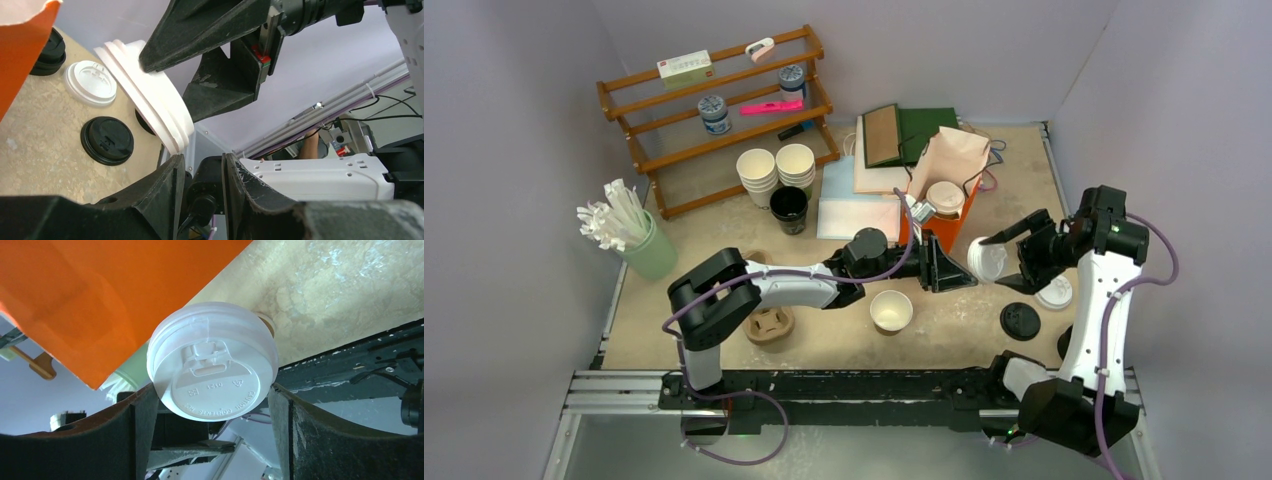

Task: Pack the takeout coffee
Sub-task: Place the cup lid at the center of the board.

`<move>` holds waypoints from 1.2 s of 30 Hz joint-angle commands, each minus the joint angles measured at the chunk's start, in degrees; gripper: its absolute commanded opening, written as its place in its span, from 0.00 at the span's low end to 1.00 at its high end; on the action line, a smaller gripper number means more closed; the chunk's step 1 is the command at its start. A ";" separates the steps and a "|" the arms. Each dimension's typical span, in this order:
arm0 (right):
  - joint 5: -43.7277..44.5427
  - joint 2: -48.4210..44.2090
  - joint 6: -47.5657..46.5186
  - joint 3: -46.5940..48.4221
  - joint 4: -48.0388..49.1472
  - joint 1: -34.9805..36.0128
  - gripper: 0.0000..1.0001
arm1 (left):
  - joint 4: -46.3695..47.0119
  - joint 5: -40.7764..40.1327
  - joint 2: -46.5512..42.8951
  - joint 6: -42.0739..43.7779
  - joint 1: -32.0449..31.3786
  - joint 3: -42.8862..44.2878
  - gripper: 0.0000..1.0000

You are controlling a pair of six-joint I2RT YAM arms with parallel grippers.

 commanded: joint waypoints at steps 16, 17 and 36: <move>-7.30 -2.10 -0.50 -2.69 -1.04 -0.01 0.78 | 1.77 1.41 -2.63 2.68 1.75 0.08 0.38; -7.37 -2.05 -0.50 -2.65 -1.05 -0.01 0.78 | 1.32 1.53 -2.48 2.89 1.75 0.42 0.38; -6.34 -1.15 -0.50 -1.71 -1.03 0.03 0.78 | 2.74 4.88 -2.87 1.24 2.54 -1.94 0.09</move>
